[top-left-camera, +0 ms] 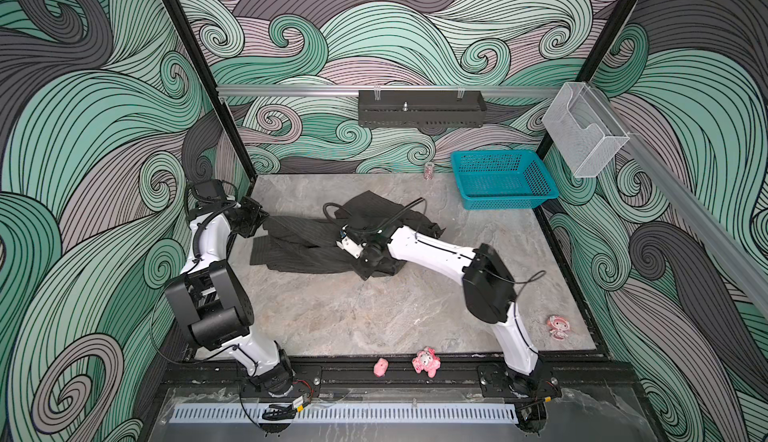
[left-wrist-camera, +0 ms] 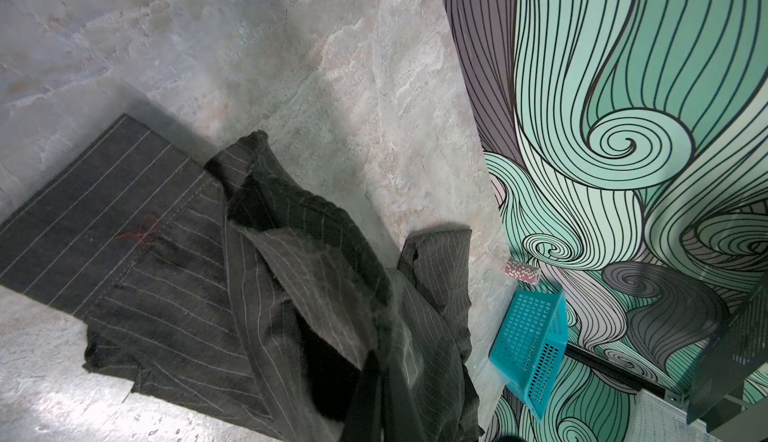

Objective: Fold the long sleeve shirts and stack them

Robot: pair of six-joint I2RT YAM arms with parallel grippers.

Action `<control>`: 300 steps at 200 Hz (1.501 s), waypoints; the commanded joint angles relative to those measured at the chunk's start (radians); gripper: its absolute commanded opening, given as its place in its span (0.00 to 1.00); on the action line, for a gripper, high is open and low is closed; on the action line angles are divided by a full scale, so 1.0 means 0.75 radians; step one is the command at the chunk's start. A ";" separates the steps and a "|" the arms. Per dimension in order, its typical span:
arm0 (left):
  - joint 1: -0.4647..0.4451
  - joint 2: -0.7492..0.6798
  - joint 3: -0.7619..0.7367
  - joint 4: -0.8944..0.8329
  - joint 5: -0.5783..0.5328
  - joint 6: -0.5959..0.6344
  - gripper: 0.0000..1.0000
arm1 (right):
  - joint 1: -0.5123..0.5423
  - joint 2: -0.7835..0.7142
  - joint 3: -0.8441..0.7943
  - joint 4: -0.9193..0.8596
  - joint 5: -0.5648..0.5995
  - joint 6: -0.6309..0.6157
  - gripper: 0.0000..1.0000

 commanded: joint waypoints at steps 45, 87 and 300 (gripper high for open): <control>-0.011 0.040 0.125 -0.052 0.001 0.008 0.00 | -0.325 -0.656 -0.172 0.049 -0.194 -0.080 0.00; -0.019 0.032 0.159 -0.084 -0.001 0.020 0.00 | -0.530 -0.857 -0.334 0.124 -0.162 -0.040 0.00; -0.212 0.322 1.230 -0.137 -0.047 -0.132 0.00 | -0.912 -0.668 0.322 0.388 -0.054 -0.161 0.00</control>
